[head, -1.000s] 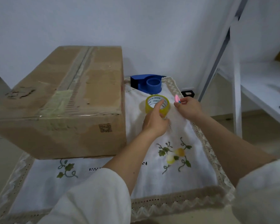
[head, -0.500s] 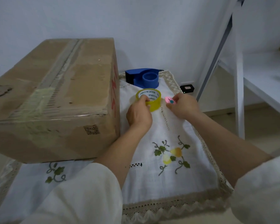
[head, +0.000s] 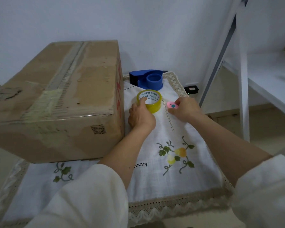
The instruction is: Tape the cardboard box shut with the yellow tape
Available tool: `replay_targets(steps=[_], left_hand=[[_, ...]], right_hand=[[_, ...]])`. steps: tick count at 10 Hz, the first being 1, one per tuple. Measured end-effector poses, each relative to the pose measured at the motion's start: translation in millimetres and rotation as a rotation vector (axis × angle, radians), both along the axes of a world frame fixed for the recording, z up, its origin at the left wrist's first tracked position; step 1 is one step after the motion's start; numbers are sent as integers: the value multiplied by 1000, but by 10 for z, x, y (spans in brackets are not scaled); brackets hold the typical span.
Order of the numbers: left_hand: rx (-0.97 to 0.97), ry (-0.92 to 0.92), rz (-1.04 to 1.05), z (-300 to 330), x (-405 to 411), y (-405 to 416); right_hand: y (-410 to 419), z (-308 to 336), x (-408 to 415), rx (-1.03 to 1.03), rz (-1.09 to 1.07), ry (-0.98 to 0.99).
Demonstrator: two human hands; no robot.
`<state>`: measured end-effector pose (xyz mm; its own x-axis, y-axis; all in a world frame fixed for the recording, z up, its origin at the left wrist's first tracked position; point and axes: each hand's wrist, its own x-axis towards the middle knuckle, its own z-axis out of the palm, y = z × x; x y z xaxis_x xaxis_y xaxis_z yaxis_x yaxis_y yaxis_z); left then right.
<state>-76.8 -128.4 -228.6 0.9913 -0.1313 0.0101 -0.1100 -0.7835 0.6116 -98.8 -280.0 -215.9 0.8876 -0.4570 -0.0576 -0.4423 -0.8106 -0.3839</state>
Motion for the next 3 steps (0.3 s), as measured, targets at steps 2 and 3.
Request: replay_targets(steps=[2,3], left_hand=[[-46,114,-48,87,-110,68],[-69,141,-79,169,-185,114]], right_hand=[[35,94,-135,5,-23,23],[63,162,-237,17,-41,14]])
